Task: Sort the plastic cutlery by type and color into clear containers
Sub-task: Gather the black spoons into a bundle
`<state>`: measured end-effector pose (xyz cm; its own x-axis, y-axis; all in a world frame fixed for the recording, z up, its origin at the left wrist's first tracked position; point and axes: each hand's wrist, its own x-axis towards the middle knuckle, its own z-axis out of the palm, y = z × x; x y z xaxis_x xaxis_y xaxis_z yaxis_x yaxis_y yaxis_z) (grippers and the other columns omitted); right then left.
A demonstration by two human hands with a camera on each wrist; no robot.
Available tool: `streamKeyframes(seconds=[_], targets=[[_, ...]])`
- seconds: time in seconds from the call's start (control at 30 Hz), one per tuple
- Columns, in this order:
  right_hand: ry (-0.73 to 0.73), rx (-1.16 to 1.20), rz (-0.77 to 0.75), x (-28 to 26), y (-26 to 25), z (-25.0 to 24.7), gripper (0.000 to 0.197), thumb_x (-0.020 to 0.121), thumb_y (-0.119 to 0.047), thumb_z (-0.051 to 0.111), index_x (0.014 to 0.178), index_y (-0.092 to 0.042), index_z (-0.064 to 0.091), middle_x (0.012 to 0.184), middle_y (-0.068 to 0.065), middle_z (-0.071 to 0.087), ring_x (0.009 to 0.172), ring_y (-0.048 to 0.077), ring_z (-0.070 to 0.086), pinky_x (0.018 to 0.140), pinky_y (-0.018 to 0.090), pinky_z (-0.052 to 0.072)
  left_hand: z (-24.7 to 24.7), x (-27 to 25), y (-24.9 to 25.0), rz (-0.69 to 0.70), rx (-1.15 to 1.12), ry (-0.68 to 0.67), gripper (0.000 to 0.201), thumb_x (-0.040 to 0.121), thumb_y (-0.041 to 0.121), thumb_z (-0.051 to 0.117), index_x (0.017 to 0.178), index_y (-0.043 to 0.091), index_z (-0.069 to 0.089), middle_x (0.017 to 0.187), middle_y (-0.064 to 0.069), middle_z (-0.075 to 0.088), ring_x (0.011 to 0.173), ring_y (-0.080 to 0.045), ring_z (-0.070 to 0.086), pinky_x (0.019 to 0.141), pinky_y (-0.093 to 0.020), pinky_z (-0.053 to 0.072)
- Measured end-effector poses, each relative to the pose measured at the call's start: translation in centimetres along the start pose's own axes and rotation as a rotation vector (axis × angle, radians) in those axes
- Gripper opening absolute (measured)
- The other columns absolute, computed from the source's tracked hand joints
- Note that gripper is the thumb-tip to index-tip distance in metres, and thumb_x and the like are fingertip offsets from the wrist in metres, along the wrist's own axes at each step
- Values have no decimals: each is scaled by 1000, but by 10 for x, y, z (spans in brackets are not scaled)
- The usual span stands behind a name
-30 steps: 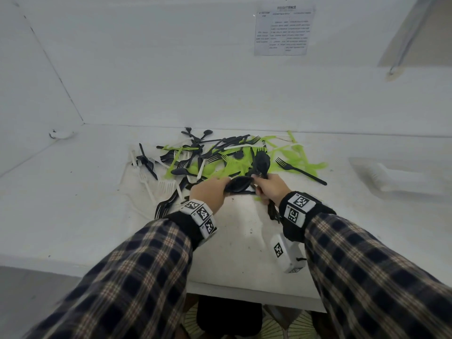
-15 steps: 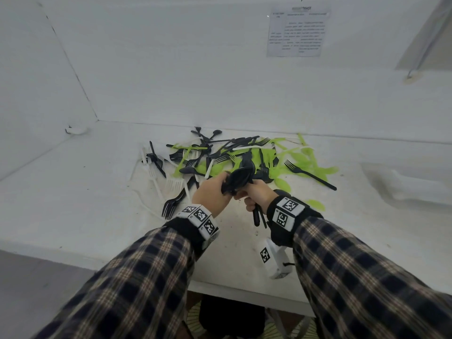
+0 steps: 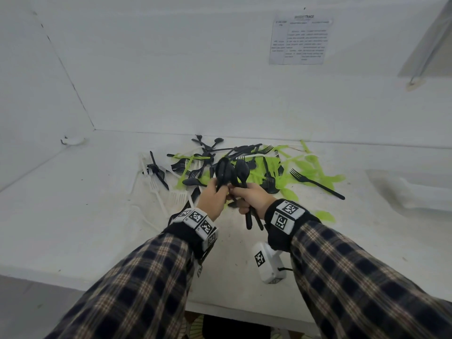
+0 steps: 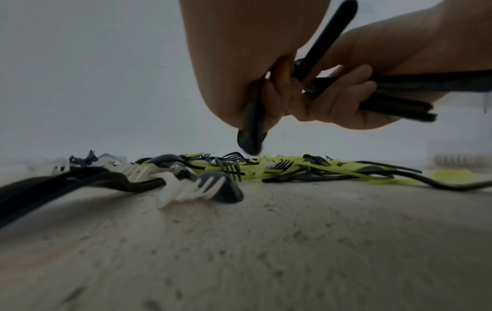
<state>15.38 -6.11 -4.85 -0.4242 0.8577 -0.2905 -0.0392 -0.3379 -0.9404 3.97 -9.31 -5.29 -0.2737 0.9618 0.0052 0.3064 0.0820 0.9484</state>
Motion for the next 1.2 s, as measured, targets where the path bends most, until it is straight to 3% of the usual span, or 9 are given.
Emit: streamKeyframes(seconds=[0.1, 0.23, 0.37, 0.43, 0.6, 0.77, 0.87, 1.1, 1.2], targets=[[139, -35, -31, 10, 2, 3, 14, 89, 1, 48, 87, -11, 41, 55, 4, 34, 30, 7, 28, 34, 15, 25, -1, 12, -2, -144, -124, -20, 13, 92, 25, 47, 98, 14, 44, 62, -8, 44, 45, -22, 38, 43, -27, 33], [211, -123, -55, 20, 0, 2, 14, 87, 0, 45, 80, -11, 43, 58, 6, 33, 31, 9, 29, 36, 17, 25, -1, 27, -5, -246, -256, -14, 17, 96, 22, 41, 80, 16, 42, 59, -2, 34, 37, -13, 30, 39, -18, 23], [240, -86, -46, 24, -2, 5, 17, 93, 0, 38, 80, -10, 40, 63, 7, 42, 49, 18, 47, 44, 27, 45, -5, 38, -8, -303, -333, -30, 21, 99, 21, 39, 80, 14, 39, 55, -1, 30, 28, -8, 27, 36, -13, 22], [255, -40, -27, 28, -2, 8, 12, 94, 0, 36, 85, -9, 37, 61, 7, 42, 46, 18, 48, 41, 26, 46, -8, 43, -9, -334, -338, -67, 21, 95, 20, 40, 75, 15, 39, 51, 2, 26, 27, -7, 21, 36, -11, 17], [355, 46, -62, 39, -2, 12, 16, 93, -16, 46, 79, -14, 39, 60, 1, 31, 32, 9, 25, 37, 16, 20, -7, 51, -11, -403, -376, -127, 35, 94, 37, 34, 65, 18, 38, 38, 9, 25, 27, -7, 17, 32, -13, 14], [478, -137, -270, 48, -3, 21, 26, 76, -35, 75, 84, -19, 56, 61, -5, 53, 47, 12, 48, 48, 25, 40, -7, 60, -14, -316, -232, -213, 28, 97, 25, 32, 72, 15, 42, 51, 4, 30, 35, -10, 24, 40, -19, 17], [584, -224, -313, 57, -4, 23, 15, 81, -27, 68, 87, -20, 57, 79, -1, 62, 70, 19, 55, 63, 29, 42, -9, 61, -16, -335, -300, -285, 31, 99, 28, 31, 75, 16, 45, 45, 7, 36, 32, -8, 29, 37, -16, 22], [615, -262, -344, 64, 2, 21, 17, 78, -17, 73, 89, -11, 61, 84, 3, 64, 80, 21, 60, 76, 34, 48, -15, 60, -18, -458, -431, -432, 42, 99, 41, 24, 73, 16, 46, 42, 4, 33, 30, -10, 26, 38, -11, 23], [664, -339, -342, 64, 3, 24, 25, 81, -27, 69, 96, -8, 62, 86, 1, 62, 82, 18, 57, 79, 30, 46, -14, 60, -21, -430, -407, -420, 39, 102, 38, 26, 73, 17, 42, 41, 6, 32, 28, -7, 24, 37, -10, 21]])
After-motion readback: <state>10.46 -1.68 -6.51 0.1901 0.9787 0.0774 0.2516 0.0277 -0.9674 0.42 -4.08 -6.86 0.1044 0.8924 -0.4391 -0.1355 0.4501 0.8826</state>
